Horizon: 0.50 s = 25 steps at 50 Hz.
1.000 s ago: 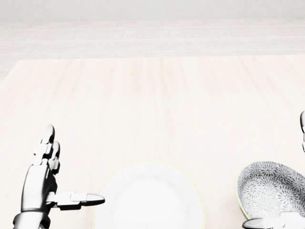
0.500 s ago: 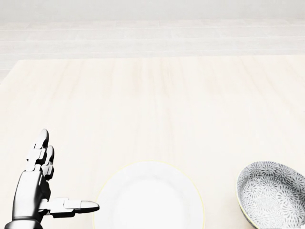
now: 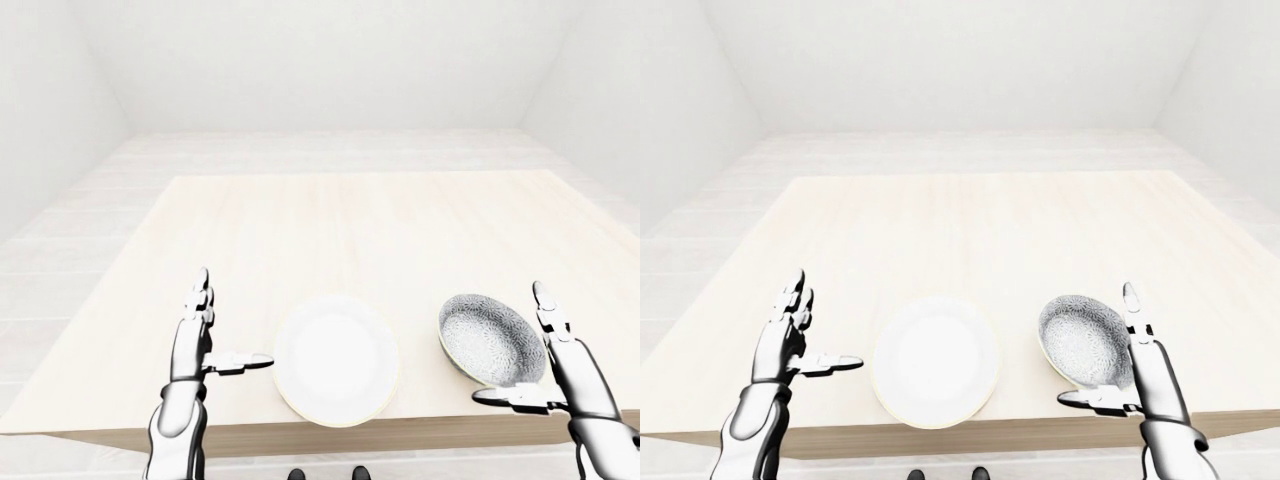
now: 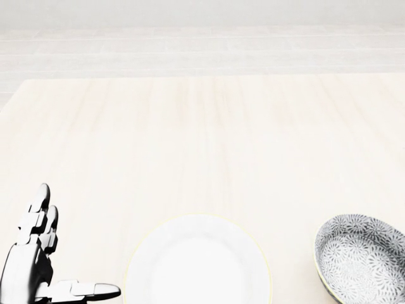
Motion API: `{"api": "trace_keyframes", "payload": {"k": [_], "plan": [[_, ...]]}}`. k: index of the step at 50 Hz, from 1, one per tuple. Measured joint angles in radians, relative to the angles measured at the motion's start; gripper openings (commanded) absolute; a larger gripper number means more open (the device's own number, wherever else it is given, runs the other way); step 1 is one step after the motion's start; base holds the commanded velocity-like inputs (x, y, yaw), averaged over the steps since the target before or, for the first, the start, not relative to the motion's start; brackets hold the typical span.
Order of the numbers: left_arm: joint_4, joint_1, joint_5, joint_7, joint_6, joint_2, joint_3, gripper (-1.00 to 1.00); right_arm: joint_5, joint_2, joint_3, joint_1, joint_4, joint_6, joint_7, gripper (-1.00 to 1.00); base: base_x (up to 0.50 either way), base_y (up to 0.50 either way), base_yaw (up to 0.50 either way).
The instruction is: Put the bowl on the plate.
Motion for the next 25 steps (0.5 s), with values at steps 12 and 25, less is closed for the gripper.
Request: {"api": "trace_keyframes", "payload": {"k": [12,25], "plan": [[-0.009,0.008,0.007,-0.010,0.000,-0.006,0.013,1.00,-0.097,0.015,-0.032,0.027,-0.013,-0.042,0.022,1.00,0.00,0.00,0.00],[-0.010,0.006,0.012,-0.013,0.001,-0.008,0.021,1.00,-0.190,0.028,-0.059,0.028,-0.031,-0.080,0.044,1.00,0.00,0.00,0.00]]}}
